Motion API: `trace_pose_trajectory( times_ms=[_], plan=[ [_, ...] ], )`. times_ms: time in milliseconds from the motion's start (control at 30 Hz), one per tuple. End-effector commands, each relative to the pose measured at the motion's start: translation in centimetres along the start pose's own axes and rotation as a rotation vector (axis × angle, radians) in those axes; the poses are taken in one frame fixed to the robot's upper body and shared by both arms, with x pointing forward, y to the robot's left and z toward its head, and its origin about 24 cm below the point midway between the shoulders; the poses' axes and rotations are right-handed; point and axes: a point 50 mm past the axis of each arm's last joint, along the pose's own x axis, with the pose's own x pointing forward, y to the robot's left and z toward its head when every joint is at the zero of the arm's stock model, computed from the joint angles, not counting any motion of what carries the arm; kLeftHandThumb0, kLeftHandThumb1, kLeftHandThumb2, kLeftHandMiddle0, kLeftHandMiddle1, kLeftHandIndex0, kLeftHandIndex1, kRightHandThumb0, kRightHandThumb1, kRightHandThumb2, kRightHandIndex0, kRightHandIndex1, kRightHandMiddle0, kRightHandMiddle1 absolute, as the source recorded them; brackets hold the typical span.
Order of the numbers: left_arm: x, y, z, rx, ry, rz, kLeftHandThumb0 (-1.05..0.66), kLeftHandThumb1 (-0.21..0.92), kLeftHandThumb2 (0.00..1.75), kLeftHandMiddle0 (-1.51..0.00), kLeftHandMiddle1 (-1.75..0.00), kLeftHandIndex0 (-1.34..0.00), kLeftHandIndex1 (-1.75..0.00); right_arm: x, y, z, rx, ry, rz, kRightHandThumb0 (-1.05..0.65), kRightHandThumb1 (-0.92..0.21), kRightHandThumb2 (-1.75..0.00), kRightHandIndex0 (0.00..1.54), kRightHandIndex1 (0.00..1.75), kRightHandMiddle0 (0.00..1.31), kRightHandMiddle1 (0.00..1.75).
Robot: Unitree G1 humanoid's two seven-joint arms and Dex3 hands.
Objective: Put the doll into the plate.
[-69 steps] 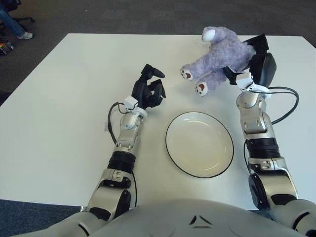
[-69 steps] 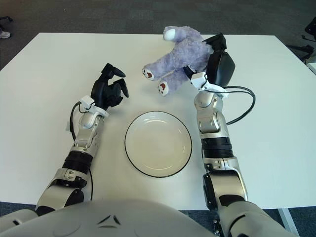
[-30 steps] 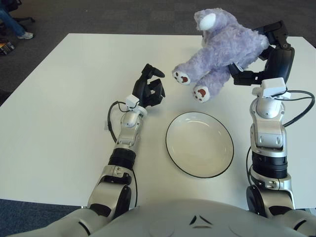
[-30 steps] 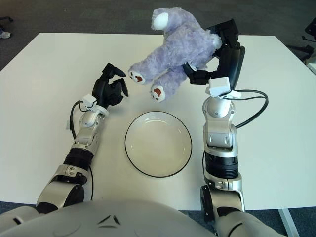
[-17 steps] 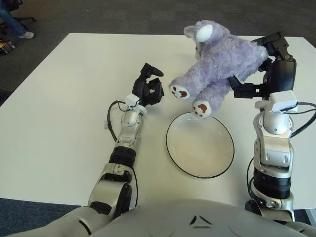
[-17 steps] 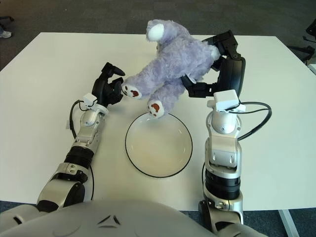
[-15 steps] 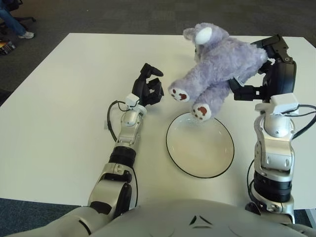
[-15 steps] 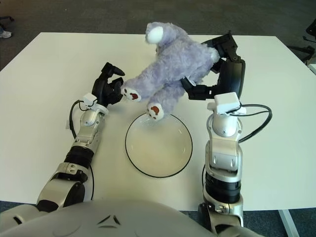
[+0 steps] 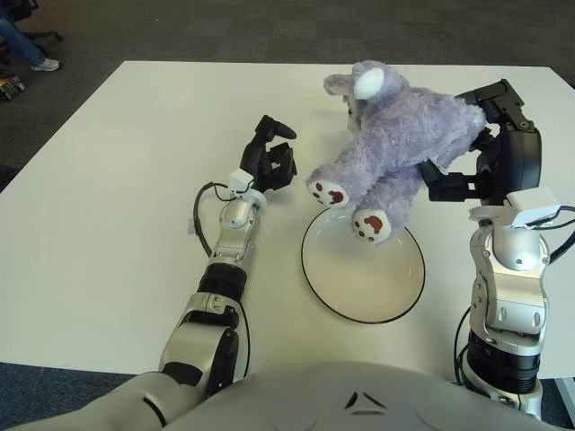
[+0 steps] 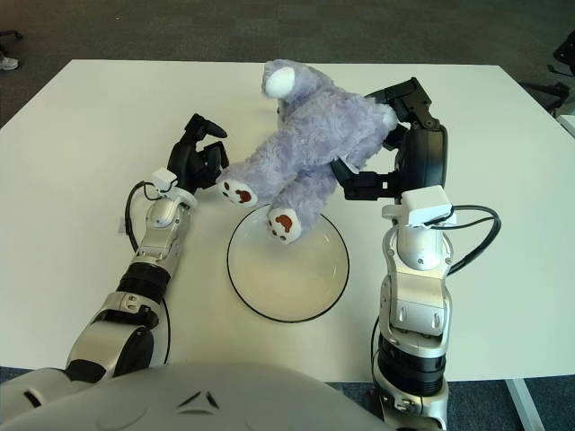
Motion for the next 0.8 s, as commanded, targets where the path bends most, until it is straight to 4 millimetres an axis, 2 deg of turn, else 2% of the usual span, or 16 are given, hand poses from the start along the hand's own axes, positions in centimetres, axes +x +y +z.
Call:
trace_pose_trajectory(
  times_ms=[0,167,367,767],
  plan=[
    [-1.5,0.9,-1.4,0.014,0.068,0.042,-0.37,0.74,0.77,-0.99,-1.75,-0.3,-1.75,-1.6,-0.9,0.4,0.007,-0.015,-0.005,-0.01,-0.02,-1.48,0.95,1.51,0.75,1.45],
    [-1.5,1.0,-1.4,0.017,0.07,0.041,-0.37,0.75,0.76,-0.99,-1.75,-0.29,-1.75,-2.7,-1.5,0.5,-0.003,0.011,0.006,-0.01,0.0,-1.49,0.95,1.54,0.79,1.41],
    [-1.4,1.1,-1.4,0.03,0.072,0.042,-0.37,0.76,0.74,-0.97,-1.75,-0.29,-1.75,-3.4,-1.2,0.6,-0.001,0.043,0.057,-0.01,0.02,-1.52,0.96,1.54,0.8,1.4],
    [-1.3,1.1,-1.5,0.037,0.073,0.038,-0.36,0.78,0.72,-0.95,-1.75,-0.28,-1.75,-5.2,-1.6,0.8,0.003,0.06,0.132,-0.01,0.01,-1.52,0.94,1.57,0.77,1.44]
  ],
)
